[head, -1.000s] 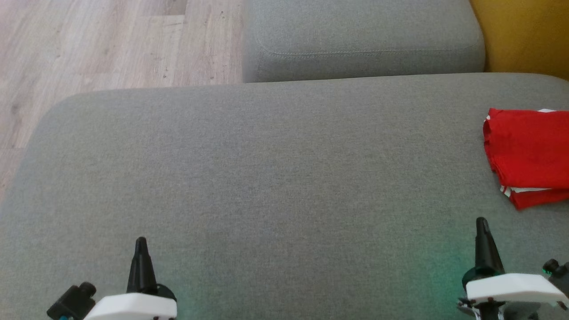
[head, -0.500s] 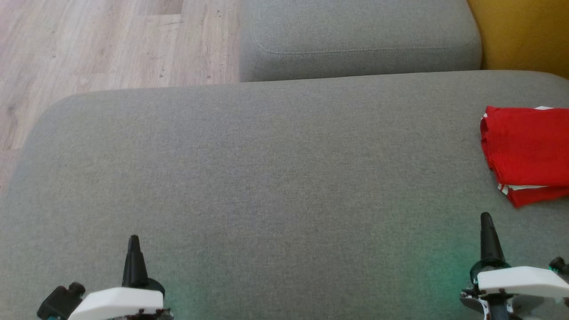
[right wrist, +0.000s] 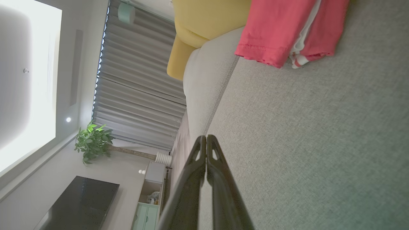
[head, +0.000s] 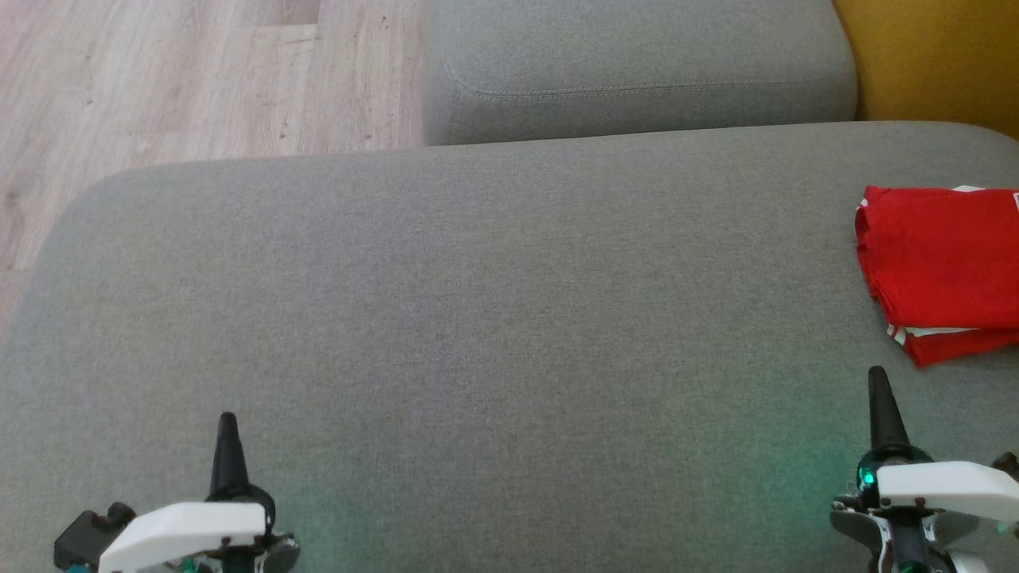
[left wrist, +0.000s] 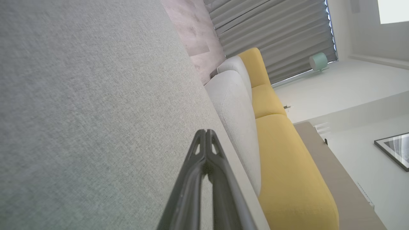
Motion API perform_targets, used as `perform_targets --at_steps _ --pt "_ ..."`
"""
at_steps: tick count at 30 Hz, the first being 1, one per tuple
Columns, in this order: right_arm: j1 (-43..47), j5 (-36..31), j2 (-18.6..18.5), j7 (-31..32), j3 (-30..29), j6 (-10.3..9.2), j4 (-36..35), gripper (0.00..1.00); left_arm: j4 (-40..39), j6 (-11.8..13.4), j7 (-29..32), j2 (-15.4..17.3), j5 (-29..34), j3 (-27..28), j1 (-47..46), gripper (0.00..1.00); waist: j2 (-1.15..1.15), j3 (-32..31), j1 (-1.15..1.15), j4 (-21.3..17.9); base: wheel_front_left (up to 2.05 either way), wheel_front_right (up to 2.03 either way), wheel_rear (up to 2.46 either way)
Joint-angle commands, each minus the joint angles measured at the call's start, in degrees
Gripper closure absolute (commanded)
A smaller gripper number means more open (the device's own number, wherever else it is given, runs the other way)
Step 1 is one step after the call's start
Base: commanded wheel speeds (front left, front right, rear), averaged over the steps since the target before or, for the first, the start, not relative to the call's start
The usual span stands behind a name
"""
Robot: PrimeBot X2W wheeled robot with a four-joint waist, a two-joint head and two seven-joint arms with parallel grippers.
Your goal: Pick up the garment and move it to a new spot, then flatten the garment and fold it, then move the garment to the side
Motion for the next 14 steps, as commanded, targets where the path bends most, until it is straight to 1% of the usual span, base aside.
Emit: perform_targets --at_steps 1,14 --pt "-3.2 1.9 -1.2 0.5 0.5 0.29 -1.7 1.0 -1.4 -0.6 0.3 0.8 -1.8 2.1 -3.4 1.0 0.0 0.0 0.0 -0.1 0.0 0.0 0.0" --pt "-5.0 10.4 -1.2 2.7 -0.4 0.33 -1.2 1.0 -0.5 -1.7 2.6 0.8 -10.4 4.2 -5.0 1.0 0.0 0.2 0.0 -0.6 0.0 0.0 0.0"
